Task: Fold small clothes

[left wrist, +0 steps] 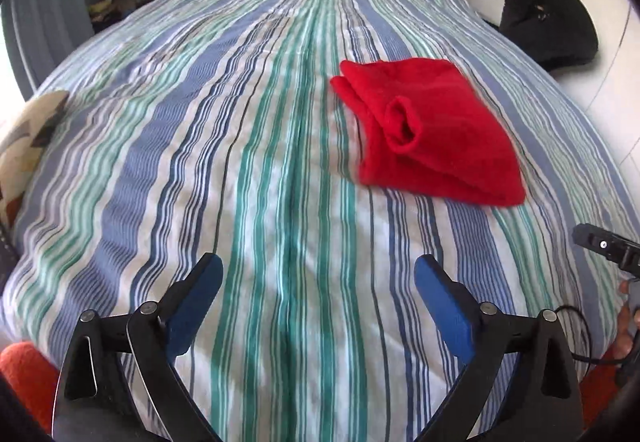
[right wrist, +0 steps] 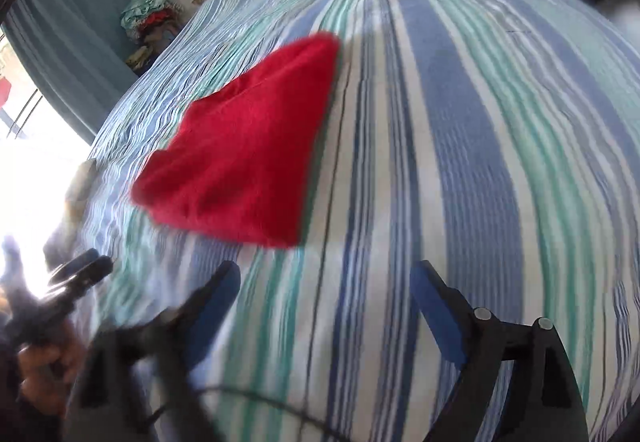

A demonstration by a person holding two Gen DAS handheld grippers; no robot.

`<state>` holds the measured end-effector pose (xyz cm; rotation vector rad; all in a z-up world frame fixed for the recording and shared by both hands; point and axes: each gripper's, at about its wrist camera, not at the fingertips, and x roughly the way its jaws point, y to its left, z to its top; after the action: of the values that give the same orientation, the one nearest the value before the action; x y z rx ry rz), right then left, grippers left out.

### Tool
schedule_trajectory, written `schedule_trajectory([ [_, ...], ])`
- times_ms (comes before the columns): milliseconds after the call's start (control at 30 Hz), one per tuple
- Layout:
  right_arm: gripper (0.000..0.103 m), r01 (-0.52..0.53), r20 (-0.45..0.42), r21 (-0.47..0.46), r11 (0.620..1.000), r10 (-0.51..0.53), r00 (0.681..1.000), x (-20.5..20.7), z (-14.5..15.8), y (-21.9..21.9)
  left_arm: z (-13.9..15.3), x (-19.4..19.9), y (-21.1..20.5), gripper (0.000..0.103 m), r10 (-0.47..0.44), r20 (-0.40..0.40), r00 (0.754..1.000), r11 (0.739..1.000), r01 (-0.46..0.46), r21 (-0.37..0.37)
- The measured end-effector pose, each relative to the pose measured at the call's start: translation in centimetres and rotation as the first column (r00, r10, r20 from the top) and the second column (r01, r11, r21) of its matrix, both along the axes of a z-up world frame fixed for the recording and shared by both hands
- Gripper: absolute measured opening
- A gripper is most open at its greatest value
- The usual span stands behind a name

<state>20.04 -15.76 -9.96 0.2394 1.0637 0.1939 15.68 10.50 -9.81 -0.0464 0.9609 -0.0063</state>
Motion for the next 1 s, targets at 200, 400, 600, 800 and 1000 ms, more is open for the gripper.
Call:
schedule_trajectory([
  [200, 0.093, -0.054, -0.005, -0.129, 0.990, 0.053, 0.999, -6.6, 2.8, 1.8, 3.0, -1.4, -3.1, 0.098, 0.059, 0.007, 0.998, 0.986, -0.059, 0.158],
  [400, 0.093, -0.090, 0.009, -0.147, 0.985, 0.092, 0.996, -7.5, 6.1, 3.7, 4.7, -1.9, -3.0, 0.098, 0.107, -0.018, 0.994, 0.988, -0.104, 0.112],
  [600, 0.098, -0.149, 0.009, -0.205, 0.967, 0.154, 0.988, -8.5, 8.7, 6.1, 5.8, -2.7, -3.4, 0.098, 0.107, -0.095, 0.990, 0.990, -0.097, 0.099],
  [800, 0.098, -0.155, 0.013, -0.234, 0.960, 0.163, 0.987, -8.5, 9.0, 6.9, 6.9, -3.5, -4.0, 0.098, 0.098, -0.086, 0.991, 0.987, -0.086, 0.135],
  [1000, 0.098, -0.122, -0.005, -0.257, 0.959, 0.125, 0.992, -7.8, 9.0, 6.7, 7.7, -4.1, -4.9, 0.098, 0.074, -0.062, 0.995, 0.981, -0.062, 0.186],
])
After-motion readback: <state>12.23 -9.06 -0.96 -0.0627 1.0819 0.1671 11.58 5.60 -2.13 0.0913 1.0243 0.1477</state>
